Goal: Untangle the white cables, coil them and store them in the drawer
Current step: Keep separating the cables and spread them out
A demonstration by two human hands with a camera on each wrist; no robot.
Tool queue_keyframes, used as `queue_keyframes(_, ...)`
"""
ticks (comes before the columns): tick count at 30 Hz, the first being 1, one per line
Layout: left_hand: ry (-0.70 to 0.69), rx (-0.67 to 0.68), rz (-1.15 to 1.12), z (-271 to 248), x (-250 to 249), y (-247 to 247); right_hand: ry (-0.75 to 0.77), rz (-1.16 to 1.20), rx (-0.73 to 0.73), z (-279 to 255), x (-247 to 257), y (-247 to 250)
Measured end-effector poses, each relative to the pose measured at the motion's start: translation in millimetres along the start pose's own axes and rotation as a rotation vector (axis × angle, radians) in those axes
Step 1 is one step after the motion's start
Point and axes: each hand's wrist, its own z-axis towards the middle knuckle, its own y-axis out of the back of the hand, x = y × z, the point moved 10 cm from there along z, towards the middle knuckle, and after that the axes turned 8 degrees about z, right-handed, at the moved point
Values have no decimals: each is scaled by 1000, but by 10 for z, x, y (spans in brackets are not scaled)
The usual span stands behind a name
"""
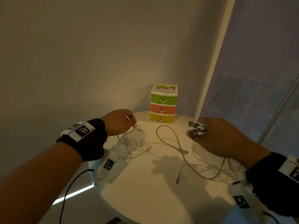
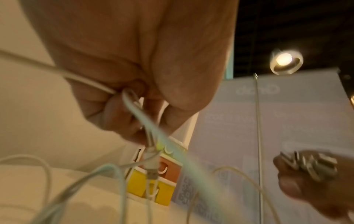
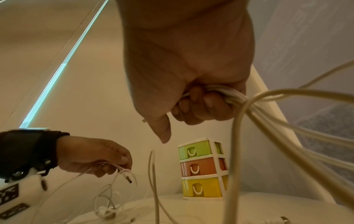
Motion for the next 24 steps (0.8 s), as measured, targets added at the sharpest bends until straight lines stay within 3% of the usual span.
queue_keyframes(2,93,74,1,-20,54,-51,-4,17,-1,6,7,-17)
queue_keyframes(6,207,154,227,-73,177,-72,28,33,4,9,78,-71)
queue_keyframes(8,231,232,129,-65,280,-170,42,33,16,0,125,-100)
queue_keyframes(10,295,257,-147,-101,346,-231,57,23,34,-16,181,-121)
queue_keyframes(12,345,216,-274,-125,392,-212,73,21,46,-34,230,-134)
queue_keyframes(14,337,179,-226,-99,391,-195,81,40,49,-46,255,-147)
queue_keyframes(17,310,142,-17,-93,345,-159,85,41,62,-55,272,-195)
queue_keyframes(19,229,34,216,-59,241,-36,87,36,67,-66,290,-215)
queue_keyframes(20,211,-14,230,-61,217,3,93,34,60,-72,309,-209)
queue_keyframes(21,242,-59,155,-54,252,52,99,33,54,-75,323,-208)
queue_keyframes(24,143,-277,-19,-27,200,258,109,58,58,-68,333,-224)
